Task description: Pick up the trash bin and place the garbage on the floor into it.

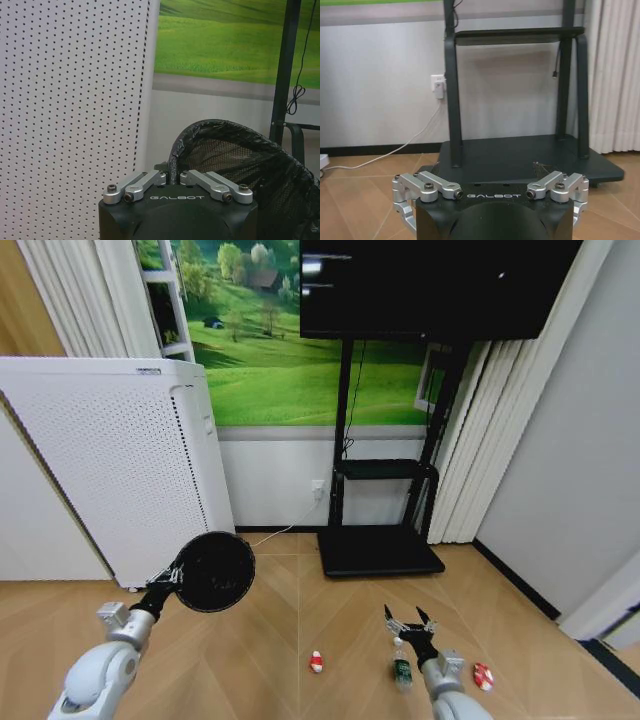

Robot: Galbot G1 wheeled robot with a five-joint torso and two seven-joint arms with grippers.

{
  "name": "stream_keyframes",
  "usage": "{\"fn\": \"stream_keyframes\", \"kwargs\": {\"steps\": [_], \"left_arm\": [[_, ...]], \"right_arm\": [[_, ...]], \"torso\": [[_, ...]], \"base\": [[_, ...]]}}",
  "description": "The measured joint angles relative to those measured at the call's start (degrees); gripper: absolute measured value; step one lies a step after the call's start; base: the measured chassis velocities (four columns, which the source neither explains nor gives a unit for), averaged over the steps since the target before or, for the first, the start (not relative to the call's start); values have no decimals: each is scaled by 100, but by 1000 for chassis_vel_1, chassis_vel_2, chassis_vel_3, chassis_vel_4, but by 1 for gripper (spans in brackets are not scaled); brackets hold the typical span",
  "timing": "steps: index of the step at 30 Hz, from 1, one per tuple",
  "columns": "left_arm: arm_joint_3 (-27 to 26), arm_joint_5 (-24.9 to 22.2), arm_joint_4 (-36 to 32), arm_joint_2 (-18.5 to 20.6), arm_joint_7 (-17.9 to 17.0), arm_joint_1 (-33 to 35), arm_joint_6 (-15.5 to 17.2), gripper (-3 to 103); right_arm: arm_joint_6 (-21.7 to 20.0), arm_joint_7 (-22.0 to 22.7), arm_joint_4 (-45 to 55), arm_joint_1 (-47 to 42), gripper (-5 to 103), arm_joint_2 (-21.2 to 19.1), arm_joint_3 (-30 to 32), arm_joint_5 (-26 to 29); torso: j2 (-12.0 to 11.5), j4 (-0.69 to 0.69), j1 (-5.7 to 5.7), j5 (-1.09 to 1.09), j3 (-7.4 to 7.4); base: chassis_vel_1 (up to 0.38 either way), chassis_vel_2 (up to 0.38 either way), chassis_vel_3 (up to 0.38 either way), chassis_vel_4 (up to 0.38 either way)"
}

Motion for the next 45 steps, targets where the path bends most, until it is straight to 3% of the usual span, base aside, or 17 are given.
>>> {"fn": "stream_keyframes", "kwargs": {"steps": [4, 6, 13, 21, 23, 29, 30, 35, 45], "left_arm": [[2, -25, 45, 31, 35, -5, -16, 7], [18, -29, 98, 57, 82, -11, -19, 7], [34, -17, 129, 45, 183, 58, -48, 7], [33, 40, 84, -28, 216, 100, -49, 7], [29, 90, 27, -68, 233, 160, -51, 7], [-9, 131, -85, -125, 244, 255, -51, 7], [-32, 173, -148, -188, 245, 322, -51, 7], [-37, 231, -207, -247, 258, 382, -52, 7], [35, 371, -284, -360, 251, 371, -31, 7]], "right_arm": [[43, -449, -261, 107, 100, -201, -102, -47], [82, -974, -664, 290, 100, -507, -210, -98], [231, -1869, -1892, 709, 100, -1134, -754, -450], [19, -2471, -2905, 1436, 100, -1188, -1395, -794], [10, -2670, -3394, 1882, 100, -1164, -1890, -978], [-95, -2801, -3867, 2311, 100, -1101, -2455, -1168], [-119, -2623, -4063, 2446, 100, -997, -2616, -1179], [-144, -2532, -3937, 2362, 100, -1006, -2626, -1088], [-183, -2873, -3806, 2230, 100, -1050, -2378, -1377]], "torso": [[0, 1, 0, 1, 0], [0, 2, 0, 0, 0], [0, 0, 0, 1, 0], [0, -1, 0, 0, 0], [0, 3, 0, 3, 1], [0, 0, 0, 0, 0], [0, 1, 0, 0, 1], [0, 1, 0, 0, 0], [0, 0, 0, 1, 0]], "base": [[0, 0, 0, 0], [0, 0, 0, 0], [0, 0, 0, 0], [0, 0, 0, 0], [0, 0, 0, 0], [0, 0, 0, 0], [0, 0, 0, 0], [0, 0, 0, 0], [0, 0, 0, 0]]}}
